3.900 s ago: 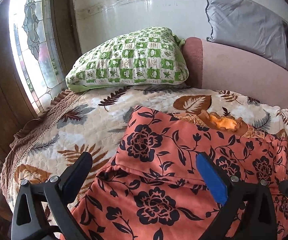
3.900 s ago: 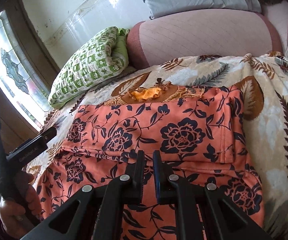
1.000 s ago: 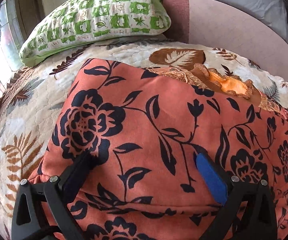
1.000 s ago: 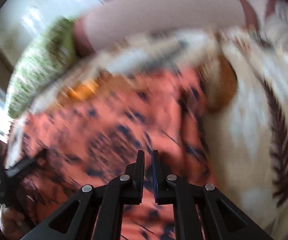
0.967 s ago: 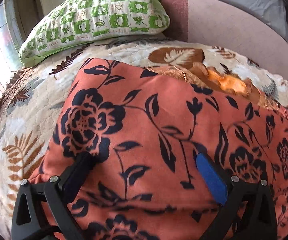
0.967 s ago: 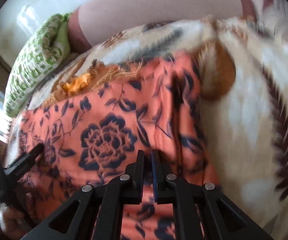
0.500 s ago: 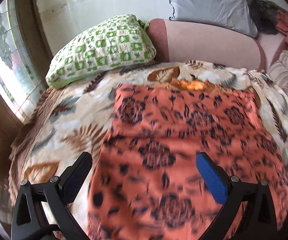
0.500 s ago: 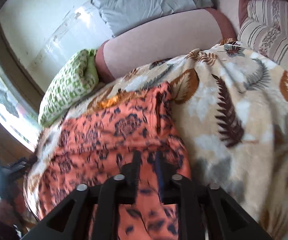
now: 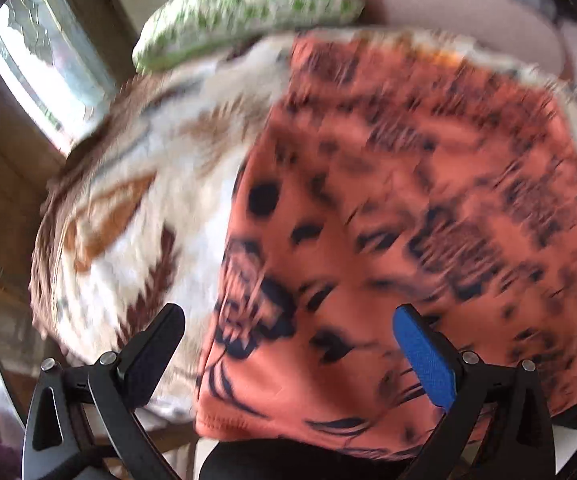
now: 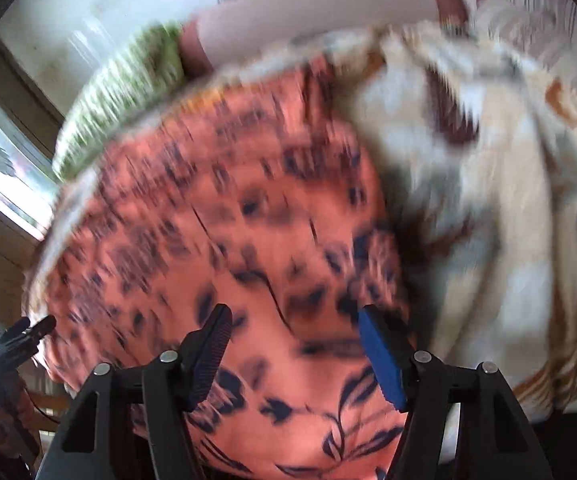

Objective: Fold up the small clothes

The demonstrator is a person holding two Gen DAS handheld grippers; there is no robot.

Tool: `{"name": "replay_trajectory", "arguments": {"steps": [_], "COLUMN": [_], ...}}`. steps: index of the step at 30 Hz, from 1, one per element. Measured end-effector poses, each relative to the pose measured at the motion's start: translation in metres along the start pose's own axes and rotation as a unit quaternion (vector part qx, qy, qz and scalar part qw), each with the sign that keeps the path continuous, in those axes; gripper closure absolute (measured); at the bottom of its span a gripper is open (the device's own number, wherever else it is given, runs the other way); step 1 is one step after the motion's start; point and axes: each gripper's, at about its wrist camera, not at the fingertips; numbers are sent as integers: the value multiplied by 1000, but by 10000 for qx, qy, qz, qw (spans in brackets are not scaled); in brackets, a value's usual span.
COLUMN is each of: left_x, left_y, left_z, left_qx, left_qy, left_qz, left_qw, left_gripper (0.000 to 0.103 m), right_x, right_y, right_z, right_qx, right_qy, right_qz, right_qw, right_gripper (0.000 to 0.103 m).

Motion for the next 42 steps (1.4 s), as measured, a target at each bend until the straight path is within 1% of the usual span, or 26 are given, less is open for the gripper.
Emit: {"name": "replay_trajectory", "arguments": {"steps": [1, 4, 7, 9, 11, 14, 18, 21, 24, 25, 26, 28, 29, 30, 31, 35, 38, 39, 40, 41, 42], "left_x": [-3, -14, -24, -30, -34, -39, -42, -44, -46, -48, -49, -51, -53, -53, -54, -58, -57, -57, -56, -55, -54], "left_y": [-2, -1, 7, 17, 25, 35, 44, 41, 35, 33, 31, 24, 21, 18, 14, 3, 1, 2, 3, 4, 4], "left_z": [-3, -16, -35, -49, -61, -79, -95, -105, -112, -113, -112, -107, -103, -100, -98, -91, -87, -86, -85, -84, -82], "left_qx": [-33, -202, -185, -85, -4, -24, -221, -460, -733, -861, -962, -1221, -1340, -1447, -1602, -1967, -1970, -1999, -2057, -2154, -2245], "left_qy": [43, 156, 303, 406, 489, 644, 855, 1076, 1285, 1311, 1306, 1225, 1186, 1158, 1137, 1174, 1133, 1115, 1088, 1066, 1071], "left_qz": [-24, -36, 11, 105, 203, 278, 394, 325, 339, 330, 324, 258, 206, 178, 140, 62, 118, 159, 189, 195, 196], "left_qw": [10000, 9997, 9994, 9991, 9986, 9975, 9953, 9926, 9884, 9871, 9862, 9846, 9837, 9825, 9804, 9734, 9738, 9733, 9724, 9705, 9684], "left_gripper": [0, 0, 0, 0, 0, 0, 0, 0, 0, 2, 5, 22, 26, 33, 35, 35, 37, 49, 64, 70, 79], "right_x": [-5, -15, -22, -24, -24, -21, -12, -8, -9, -11, -13, -16, -18, -19, -20, -22, -23, -23, -24, -24, -24], "right_y": [4, 8, 10, 12, 17, 28, 37, 39, 35, 33, 30, 25, 23, 22, 21, 20, 17, 15, 12, 10, 10], "right_z": [-2, -6, -9, -9, -9, 0, 19, 36, 48, 51, 51, 52, 51, 51, 50, 46, 46, 46, 47, 47, 46], "right_qx": [-59, -230, -328, -364, -261, 32, 151, 169, 281, 285, 277, 270, 276, 293, 317, 297, 304, 320, 340, 339, 320], "right_qy": [135, 443, 623, 667, 636, 349, -57, -373, -645, -694, -715, -718, -713, -709, -705, -644, -674, -709, -753, -782, -775], "right_qz": [150, 147, 153, 98, 14, -49, -41, -123, -299, -349, -398, -472, -500, -523, -536, -534, -548, -573, -608, -625, -630], "right_qw": [9998, 9986, 9974, 9971, 9976, 9994, 9999, 9991, 9971, 9966, 9963, 9959, 9958, 9957, 9956, 9961, 9958, 9953, 9947, 9944, 9945], "right_gripper": [36, 36, 36, 36, 36, 36, 36, 36, 36, 36, 36, 36, 36, 36, 36, 36, 36, 36, 36, 36, 36]}}
Point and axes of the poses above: each gripper's, at about its wrist camera, not at the fingertips, and y roughly against the way its jaws point, z to its right, x to its top, and after that the axes turned 12 degrees about -x, right-handed
